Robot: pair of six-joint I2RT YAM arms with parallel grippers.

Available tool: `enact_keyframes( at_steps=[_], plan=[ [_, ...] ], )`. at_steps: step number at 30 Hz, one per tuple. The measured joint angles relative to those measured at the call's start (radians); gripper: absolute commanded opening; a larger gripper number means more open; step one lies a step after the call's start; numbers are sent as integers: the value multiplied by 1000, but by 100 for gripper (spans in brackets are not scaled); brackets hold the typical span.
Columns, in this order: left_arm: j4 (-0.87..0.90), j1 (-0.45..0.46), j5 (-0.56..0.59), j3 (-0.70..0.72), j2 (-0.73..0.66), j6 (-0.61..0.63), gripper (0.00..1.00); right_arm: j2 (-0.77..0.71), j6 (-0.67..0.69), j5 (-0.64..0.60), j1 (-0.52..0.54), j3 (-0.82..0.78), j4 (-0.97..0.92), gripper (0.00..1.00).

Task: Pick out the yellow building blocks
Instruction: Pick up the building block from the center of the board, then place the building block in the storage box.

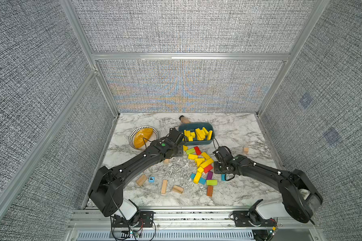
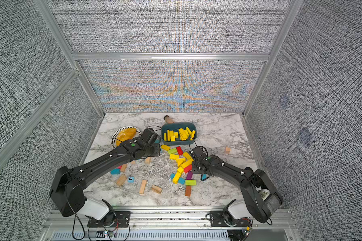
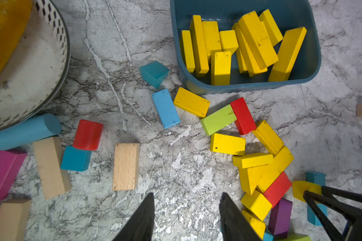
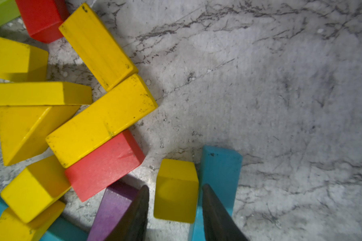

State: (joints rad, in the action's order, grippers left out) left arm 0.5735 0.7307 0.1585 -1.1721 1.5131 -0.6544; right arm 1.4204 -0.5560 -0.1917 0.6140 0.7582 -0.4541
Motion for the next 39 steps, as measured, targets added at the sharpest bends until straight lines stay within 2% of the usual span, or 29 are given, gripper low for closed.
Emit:
enact_keyframes(
  at_steps=[16, 22, 26, 32, 39],
  plan=[
    [0, 0, 8, -3, 0, 0, 52, 31, -9, -5, 0, -1, 21, 34],
    [0, 0, 15, -3, 0, 0, 52, 31, -5, -7, 0, 0, 20, 25],
    [0, 0, 22, -3, 0, 2, 52, -2, -3, -14, 0, 16, 12, 23],
    [-2, 0, 21, -3, 4, 19, 52, -20, 45, -66, -8, 164, 12, 23],
    [-7, 3, 2, 8, 7, 26, 52, 193, 145, -37, -52, 440, 76, 23]
  ],
)
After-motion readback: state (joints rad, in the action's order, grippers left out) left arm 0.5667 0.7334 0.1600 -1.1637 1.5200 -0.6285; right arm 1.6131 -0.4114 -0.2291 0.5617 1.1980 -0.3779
